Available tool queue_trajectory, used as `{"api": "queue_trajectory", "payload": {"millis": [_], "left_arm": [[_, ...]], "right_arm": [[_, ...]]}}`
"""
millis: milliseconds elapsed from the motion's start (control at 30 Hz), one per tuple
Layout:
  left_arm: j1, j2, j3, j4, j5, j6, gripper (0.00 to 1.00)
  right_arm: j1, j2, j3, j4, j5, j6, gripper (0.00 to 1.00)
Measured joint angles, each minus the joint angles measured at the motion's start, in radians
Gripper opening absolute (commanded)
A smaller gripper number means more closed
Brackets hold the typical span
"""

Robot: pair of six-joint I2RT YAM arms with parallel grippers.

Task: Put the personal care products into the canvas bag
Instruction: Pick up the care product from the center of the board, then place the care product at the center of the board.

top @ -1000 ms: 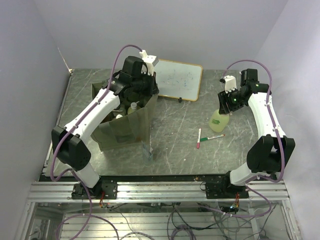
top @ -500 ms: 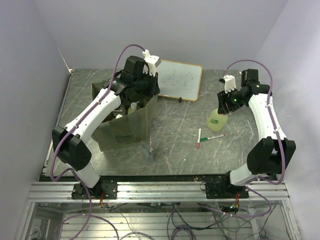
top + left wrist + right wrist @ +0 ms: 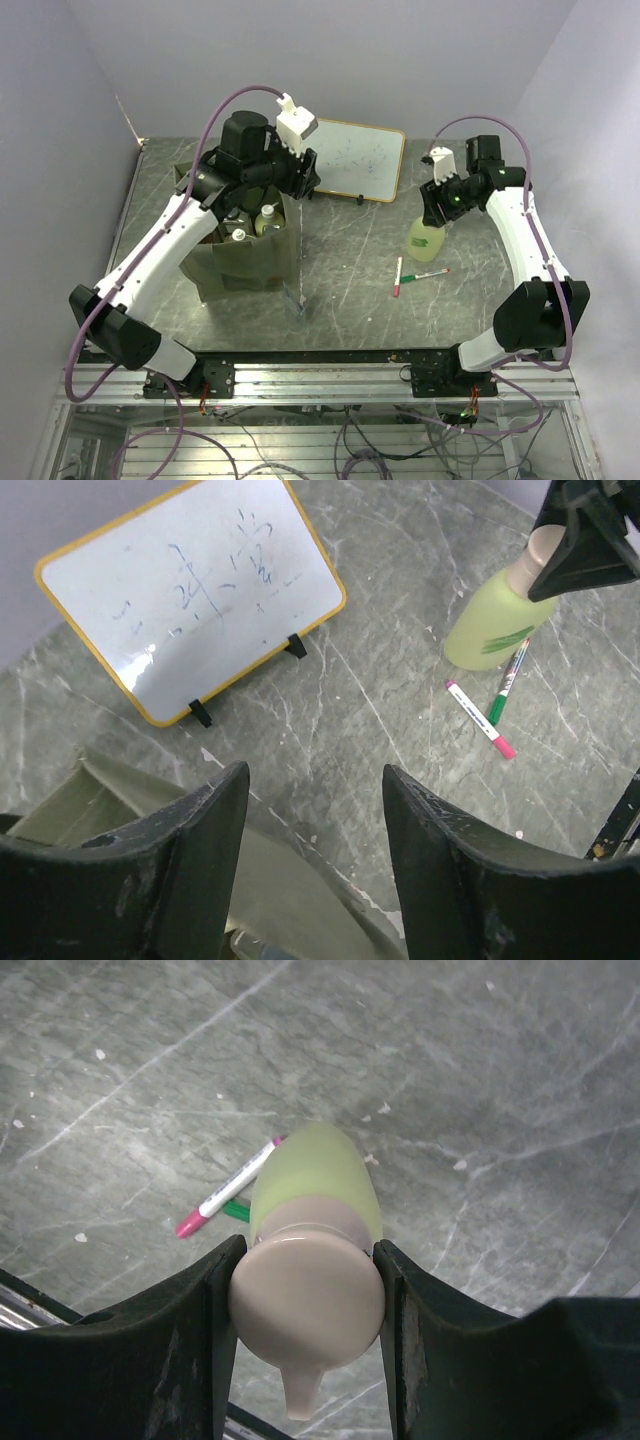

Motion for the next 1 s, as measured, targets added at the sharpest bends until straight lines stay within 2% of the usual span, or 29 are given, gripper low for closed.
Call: {"api": "queue_trajectory", "payload": {"millis": [167,533,1000], "left_arm": [[0.05,-0.046,-0.004,-0.003,0.052,0.072,0.75],[0.259,-0.148,-0.003,-0.052,0.126,0.155,0.85],[0.478,-0.306,-0.081,-0.103,0.06,0.171,0.89]], "right_arm": [[0.093,0.0,0.025,0.017,0.015,0.001,0.0],[0.275,0.031,0.077,0.036,0.018,0.021,0.0],[0.418,0.109,0.089,0.071,0.041,0.028,0.0]]}}
